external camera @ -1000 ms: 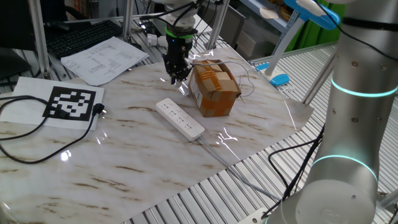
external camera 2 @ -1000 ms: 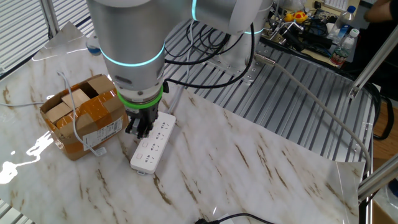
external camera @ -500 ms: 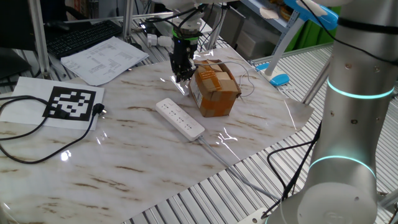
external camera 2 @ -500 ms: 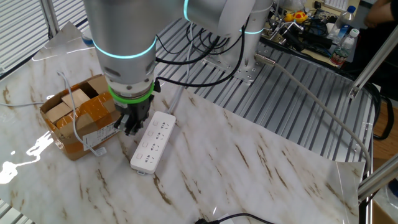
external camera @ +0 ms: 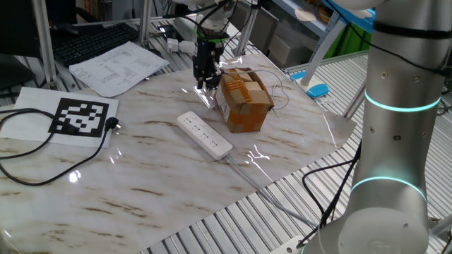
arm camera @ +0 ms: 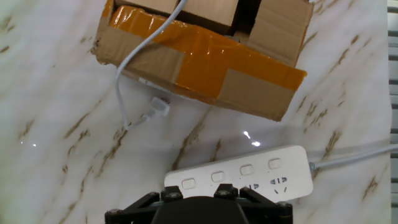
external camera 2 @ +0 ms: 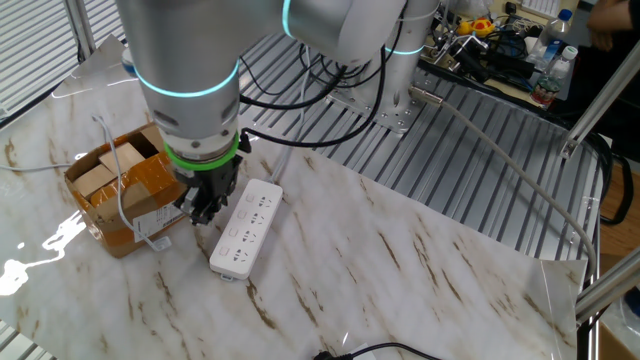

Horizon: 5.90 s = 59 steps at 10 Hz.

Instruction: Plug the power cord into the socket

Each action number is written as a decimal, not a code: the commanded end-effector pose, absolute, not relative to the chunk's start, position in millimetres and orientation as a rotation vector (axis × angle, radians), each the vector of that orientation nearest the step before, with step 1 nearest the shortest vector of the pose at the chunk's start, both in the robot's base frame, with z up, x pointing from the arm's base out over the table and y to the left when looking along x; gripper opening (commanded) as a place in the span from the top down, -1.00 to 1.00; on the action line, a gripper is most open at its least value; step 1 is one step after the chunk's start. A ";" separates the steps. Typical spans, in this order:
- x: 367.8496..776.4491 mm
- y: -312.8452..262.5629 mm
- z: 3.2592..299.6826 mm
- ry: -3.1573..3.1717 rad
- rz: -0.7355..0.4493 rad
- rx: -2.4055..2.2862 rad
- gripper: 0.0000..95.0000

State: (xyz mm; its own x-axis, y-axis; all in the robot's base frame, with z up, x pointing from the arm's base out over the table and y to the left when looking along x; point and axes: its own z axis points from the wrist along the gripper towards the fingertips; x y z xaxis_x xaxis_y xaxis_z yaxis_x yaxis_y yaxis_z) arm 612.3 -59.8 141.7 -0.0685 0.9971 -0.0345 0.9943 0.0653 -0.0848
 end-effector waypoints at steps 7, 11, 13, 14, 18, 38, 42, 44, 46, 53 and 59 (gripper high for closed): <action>616.8 -60.9 146.4 -2.432 0.083 -1.855 0.20; 628.0 -53.5 159.7 -2.611 0.136 -1.643 0.20; 631.5 -50.7 164.0 -2.651 0.155 -1.613 0.20; 631.6 -51.0 164.0 -2.669 0.151 -1.602 0.20; 630.2 -55.2 168.6 -2.779 0.093 -1.466 0.20; 624.7 -66.1 163.1 -2.863 0.056 -1.333 0.20; 623.9 -66.1 163.0 -2.878 0.054 -1.300 0.20; 623.3 -66.3 164.1 -2.877 0.060 -1.295 0.20; 623.2 -66.3 164.1 -2.878 0.065 -1.298 0.20; 620.5 -65.2 162.7 -2.830 0.085 -1.369 0.20; 618.7 -63.9 162.9 -2.785 0.119 -1.501 0.20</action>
